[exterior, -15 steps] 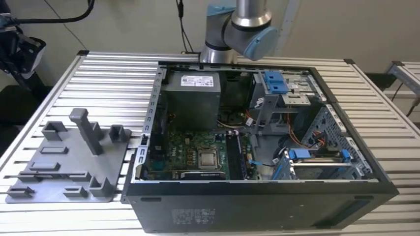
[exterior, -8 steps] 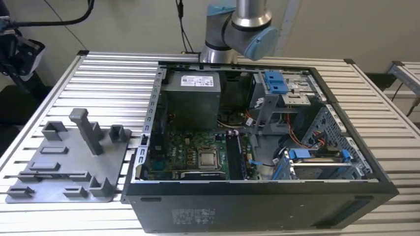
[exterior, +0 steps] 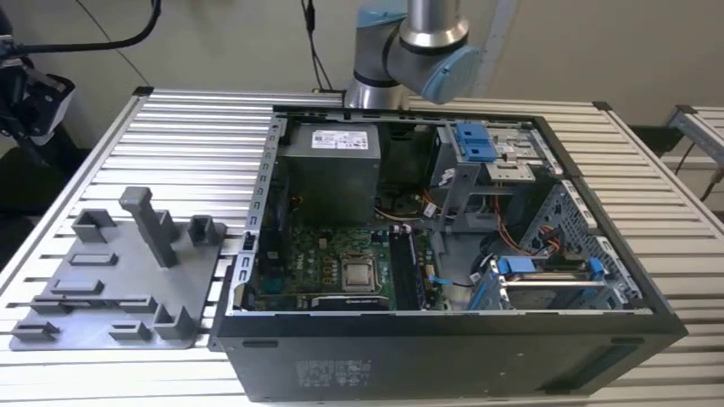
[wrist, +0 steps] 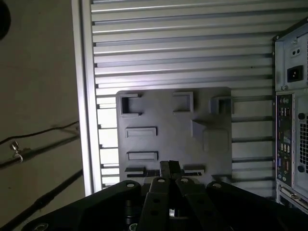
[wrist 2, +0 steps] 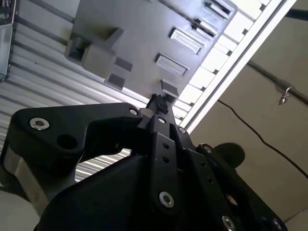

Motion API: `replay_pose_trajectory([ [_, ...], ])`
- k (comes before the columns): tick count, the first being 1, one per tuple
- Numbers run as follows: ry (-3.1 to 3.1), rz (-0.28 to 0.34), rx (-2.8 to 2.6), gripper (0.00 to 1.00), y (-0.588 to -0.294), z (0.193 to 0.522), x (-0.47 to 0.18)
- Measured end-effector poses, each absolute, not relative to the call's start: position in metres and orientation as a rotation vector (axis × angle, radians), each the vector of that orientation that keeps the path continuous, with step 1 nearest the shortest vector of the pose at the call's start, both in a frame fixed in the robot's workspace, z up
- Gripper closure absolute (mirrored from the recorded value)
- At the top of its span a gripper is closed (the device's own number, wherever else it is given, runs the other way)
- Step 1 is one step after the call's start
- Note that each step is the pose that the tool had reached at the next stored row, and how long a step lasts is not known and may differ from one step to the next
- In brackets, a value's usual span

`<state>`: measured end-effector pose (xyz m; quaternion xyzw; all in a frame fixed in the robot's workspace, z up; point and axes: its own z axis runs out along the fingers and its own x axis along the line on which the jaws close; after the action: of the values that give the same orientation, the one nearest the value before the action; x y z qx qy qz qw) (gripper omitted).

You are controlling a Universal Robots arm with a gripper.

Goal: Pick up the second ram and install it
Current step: 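Reach for the second ram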

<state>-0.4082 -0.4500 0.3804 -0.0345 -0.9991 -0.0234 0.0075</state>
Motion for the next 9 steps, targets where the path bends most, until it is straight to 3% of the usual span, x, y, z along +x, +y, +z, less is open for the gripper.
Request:
replay_pose_trajectory([
  [9,-3.124,-0.073,-0.102,0.89,-0.473,0.376,-0.408],
])
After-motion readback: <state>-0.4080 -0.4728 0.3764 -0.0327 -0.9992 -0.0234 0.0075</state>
